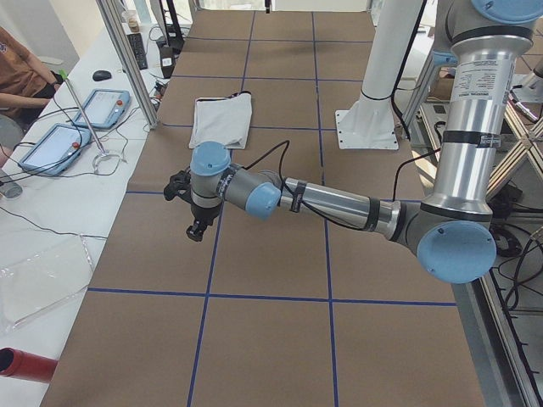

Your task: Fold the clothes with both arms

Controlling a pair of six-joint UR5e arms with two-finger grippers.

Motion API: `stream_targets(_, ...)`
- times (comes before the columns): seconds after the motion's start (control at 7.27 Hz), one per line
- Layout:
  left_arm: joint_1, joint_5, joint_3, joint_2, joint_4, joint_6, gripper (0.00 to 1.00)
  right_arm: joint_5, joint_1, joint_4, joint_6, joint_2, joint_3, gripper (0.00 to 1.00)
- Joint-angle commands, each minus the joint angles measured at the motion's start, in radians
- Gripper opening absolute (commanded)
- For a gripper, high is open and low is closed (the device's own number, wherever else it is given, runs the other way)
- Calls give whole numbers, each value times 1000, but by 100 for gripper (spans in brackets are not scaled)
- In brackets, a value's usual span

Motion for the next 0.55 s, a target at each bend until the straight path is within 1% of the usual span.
stream_targets(0.0,-4,-8,-1,27,-4,-1,100,18,17,5,6,-12,0,100)
stream_targets(0.28,-7,-6,-4,26,-9,-4,100,12,18,7,9,-13,6,100)
stream_targets(0.41,-7,-6,-30,29,-9,-7,100,13,18,7,9,-15,6,100)
